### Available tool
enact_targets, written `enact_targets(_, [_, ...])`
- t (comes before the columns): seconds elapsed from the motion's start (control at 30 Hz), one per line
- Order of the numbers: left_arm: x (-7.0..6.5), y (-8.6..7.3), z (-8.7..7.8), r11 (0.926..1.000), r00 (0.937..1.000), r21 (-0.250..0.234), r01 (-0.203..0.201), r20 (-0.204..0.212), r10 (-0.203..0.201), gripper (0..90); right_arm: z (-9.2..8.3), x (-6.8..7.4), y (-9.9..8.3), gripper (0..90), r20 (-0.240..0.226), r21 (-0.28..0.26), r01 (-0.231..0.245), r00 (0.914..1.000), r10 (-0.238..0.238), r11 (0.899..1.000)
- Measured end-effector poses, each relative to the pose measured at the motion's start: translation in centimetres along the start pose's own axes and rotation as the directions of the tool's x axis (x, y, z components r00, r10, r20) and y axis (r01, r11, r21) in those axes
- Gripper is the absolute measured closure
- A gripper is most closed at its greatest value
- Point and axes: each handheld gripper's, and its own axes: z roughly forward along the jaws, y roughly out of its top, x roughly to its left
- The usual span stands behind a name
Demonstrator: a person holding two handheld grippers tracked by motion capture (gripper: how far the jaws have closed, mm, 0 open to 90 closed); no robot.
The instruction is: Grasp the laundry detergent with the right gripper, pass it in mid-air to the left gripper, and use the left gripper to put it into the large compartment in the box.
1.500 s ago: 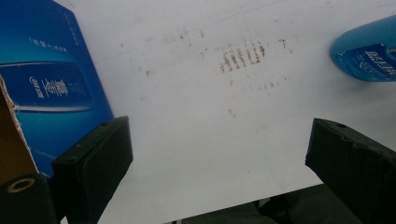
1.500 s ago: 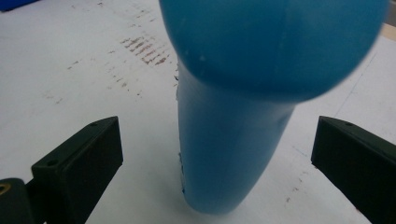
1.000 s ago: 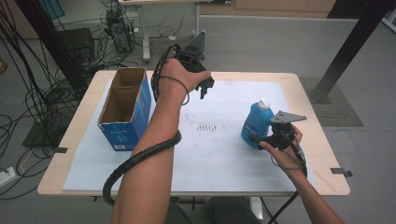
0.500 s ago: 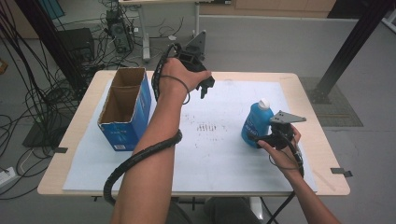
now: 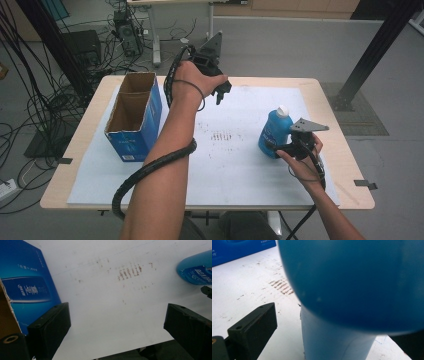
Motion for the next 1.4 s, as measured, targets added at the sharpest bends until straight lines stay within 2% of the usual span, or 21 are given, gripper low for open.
enact_targets(1.4, [0.09,0.11,-0.3,0.9999,0.9999,-0.013,0.0,0.011,0.0,7.1,-0.08,0.02,-0.05,0.9,0.016,-0.02,-0.009,0.9998,0.009,1.0])
